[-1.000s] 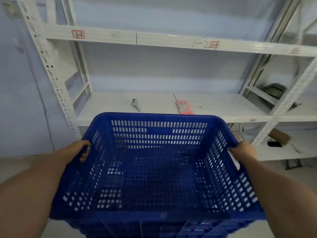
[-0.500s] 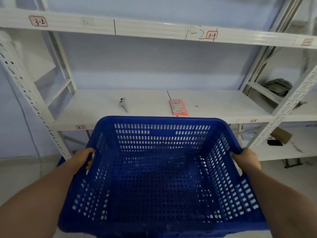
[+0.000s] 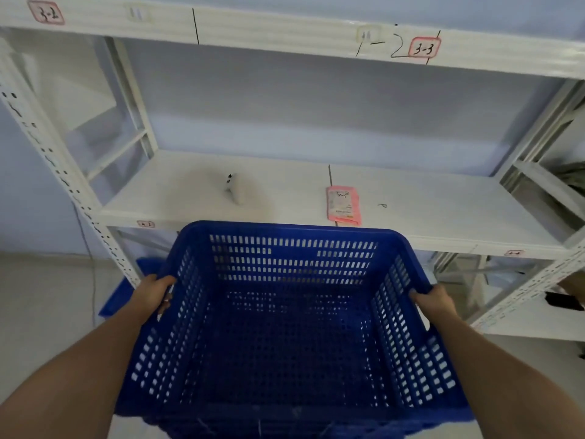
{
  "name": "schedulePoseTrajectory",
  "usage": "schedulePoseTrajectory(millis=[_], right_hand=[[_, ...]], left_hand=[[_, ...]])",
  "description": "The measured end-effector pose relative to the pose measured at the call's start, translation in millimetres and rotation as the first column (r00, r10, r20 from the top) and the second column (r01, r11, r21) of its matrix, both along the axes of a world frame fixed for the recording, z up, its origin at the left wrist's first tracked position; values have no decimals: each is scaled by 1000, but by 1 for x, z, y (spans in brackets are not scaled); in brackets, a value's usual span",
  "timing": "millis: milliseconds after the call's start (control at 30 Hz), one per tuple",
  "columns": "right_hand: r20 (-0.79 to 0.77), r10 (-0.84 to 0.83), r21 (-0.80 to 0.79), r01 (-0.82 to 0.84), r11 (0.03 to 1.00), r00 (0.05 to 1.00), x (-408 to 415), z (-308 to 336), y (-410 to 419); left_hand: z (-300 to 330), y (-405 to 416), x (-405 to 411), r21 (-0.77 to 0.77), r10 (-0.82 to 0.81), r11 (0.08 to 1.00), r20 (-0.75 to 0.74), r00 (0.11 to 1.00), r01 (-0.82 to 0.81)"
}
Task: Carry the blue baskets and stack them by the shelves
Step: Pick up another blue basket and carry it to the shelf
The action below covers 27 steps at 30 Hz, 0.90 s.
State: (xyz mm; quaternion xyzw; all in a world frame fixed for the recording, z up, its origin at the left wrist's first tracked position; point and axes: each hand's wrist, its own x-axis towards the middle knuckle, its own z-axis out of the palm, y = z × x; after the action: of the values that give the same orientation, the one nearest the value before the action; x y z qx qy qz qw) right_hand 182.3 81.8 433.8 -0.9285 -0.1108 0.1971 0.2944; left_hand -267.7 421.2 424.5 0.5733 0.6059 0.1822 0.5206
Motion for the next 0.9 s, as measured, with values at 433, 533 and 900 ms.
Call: schedulePoseTrajectory(millis=[433, 533, 900], right_hand=[[48, -75, 6, 75, 997, 996, 15, -16, 4], [64, -73, -13, 74, 997, 995, 17, -15, 4], [79, 78, -262, -55, 964, 994, 1, -6, 4]], left_hand=[[4, 18, 14, 151, 2, 989, -62, 998, 8], [1, 22, 11, 128, 2, 992, -78, 997, 8], [-5, 24, 2, 69, -155, 984, -106, 982, 162]])
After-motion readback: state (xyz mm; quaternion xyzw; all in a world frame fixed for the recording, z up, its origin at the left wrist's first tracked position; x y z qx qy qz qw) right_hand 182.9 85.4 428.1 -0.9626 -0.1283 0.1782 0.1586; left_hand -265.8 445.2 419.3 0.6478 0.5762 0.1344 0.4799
